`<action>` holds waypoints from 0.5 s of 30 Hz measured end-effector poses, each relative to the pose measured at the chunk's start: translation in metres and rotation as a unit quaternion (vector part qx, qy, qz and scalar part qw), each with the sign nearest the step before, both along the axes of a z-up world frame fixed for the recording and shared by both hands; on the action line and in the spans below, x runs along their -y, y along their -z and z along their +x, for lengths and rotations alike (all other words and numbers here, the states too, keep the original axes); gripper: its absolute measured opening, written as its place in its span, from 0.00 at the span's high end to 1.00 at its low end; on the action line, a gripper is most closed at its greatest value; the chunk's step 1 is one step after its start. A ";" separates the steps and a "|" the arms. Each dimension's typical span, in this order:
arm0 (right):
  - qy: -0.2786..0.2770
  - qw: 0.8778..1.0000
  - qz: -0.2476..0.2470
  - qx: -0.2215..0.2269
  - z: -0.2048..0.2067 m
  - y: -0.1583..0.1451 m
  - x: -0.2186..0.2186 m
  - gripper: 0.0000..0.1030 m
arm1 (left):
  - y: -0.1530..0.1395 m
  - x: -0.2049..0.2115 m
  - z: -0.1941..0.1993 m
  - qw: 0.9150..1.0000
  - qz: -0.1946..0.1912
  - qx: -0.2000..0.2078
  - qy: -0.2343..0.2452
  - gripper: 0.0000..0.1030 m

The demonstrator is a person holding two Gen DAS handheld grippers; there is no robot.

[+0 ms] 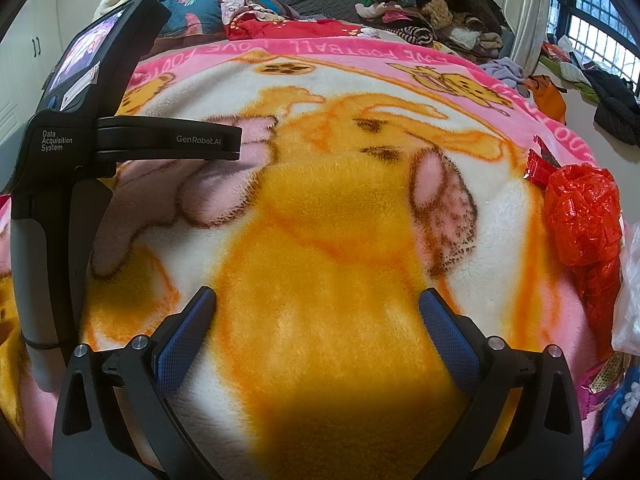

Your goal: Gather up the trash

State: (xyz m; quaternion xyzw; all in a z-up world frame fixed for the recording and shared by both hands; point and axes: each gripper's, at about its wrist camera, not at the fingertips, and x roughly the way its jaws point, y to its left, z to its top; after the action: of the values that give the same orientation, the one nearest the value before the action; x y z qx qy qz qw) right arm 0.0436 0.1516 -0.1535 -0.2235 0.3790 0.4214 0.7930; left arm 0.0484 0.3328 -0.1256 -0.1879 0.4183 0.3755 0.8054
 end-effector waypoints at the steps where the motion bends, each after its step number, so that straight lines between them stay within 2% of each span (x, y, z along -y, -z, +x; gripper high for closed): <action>1: 0.000 1.000 0.000 -0.001 0.000 0.000 0.001 0.05 | 0.000 0.000 0.000 1.000 0.000 0.000 0.000 0.09; 15: 0.000 1.000 0.000 0.000 0.000 0.000 0.000 0.05 | 0.001 -0.001 0.000 1.000 0.001 0.001 0.000 0.09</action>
State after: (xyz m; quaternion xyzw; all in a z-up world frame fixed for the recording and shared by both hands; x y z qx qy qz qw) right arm 0.0433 0.1513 -0.1533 -0.2233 0.3789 0.4215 0.7930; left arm 0.0486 0.3337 -0.1262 -0.1872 0.4172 0.3757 0.8061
